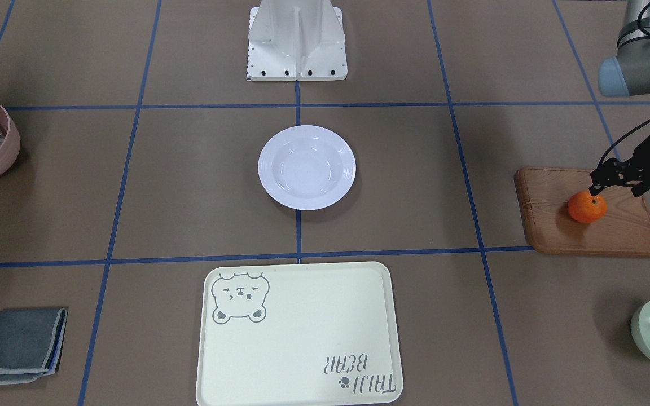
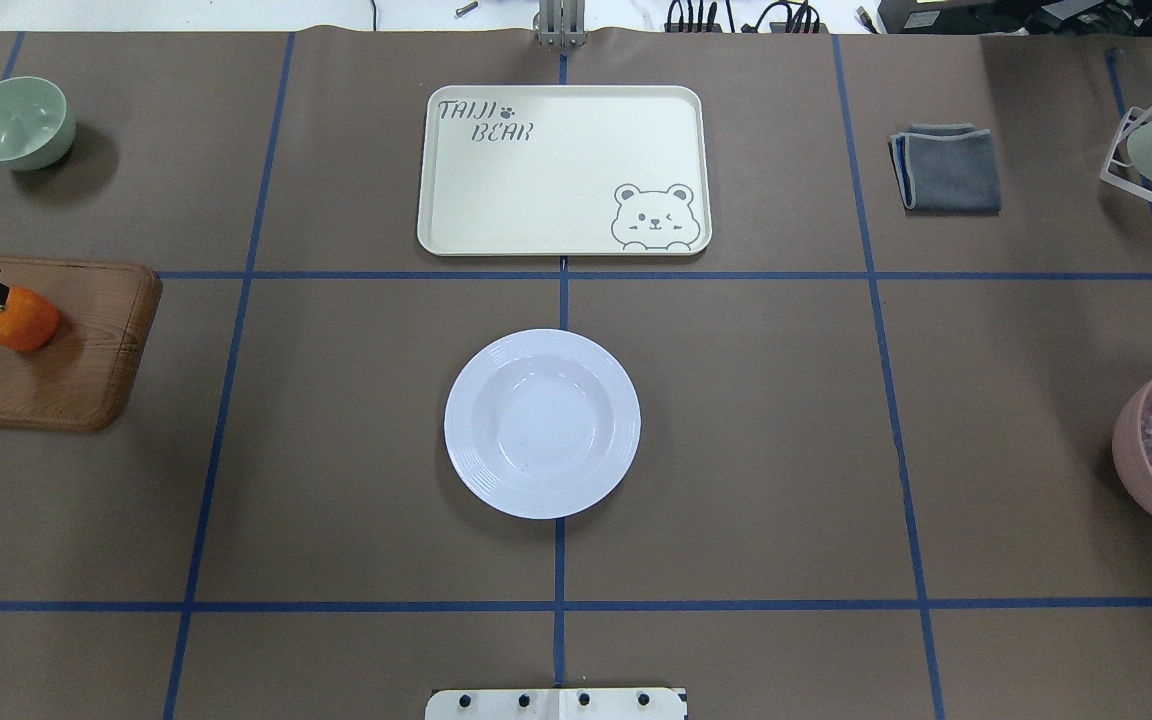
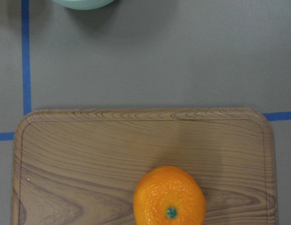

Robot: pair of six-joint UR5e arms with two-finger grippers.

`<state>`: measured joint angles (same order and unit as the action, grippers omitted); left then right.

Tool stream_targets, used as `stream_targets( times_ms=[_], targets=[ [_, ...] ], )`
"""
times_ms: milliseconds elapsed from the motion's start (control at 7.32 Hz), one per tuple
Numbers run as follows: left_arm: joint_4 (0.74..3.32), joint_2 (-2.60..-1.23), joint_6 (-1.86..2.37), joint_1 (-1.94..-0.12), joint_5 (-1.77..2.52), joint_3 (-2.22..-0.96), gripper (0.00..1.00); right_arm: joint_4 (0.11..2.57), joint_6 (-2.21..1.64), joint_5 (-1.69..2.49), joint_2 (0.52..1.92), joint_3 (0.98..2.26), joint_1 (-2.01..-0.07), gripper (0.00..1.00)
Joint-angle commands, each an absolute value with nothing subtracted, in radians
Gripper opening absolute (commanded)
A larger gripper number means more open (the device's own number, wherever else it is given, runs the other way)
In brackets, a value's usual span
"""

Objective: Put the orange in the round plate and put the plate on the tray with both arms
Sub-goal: 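Lower the left gripper onto the orange on the wooden tray and grasp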

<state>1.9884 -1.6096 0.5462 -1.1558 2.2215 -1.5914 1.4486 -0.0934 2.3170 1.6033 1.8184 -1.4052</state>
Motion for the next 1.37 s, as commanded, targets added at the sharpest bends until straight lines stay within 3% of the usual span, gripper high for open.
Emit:
stream_targets(
  times_ms=[0, 1229],
  targets=[
    [1.991, -1.624, 0.573, -1.123, 2.221, -1.572, 0.98, 1.45, -0.095, 2.319, 1.605, 1.816, -1.405, 1.0],
    [1.994, -1.669, 0.612, -1.075, 2.157, -1.5, 0.97, 1.448, -0.114, 2.312, 1.605, 1.813, -1.404, 1.0]
  ],
)
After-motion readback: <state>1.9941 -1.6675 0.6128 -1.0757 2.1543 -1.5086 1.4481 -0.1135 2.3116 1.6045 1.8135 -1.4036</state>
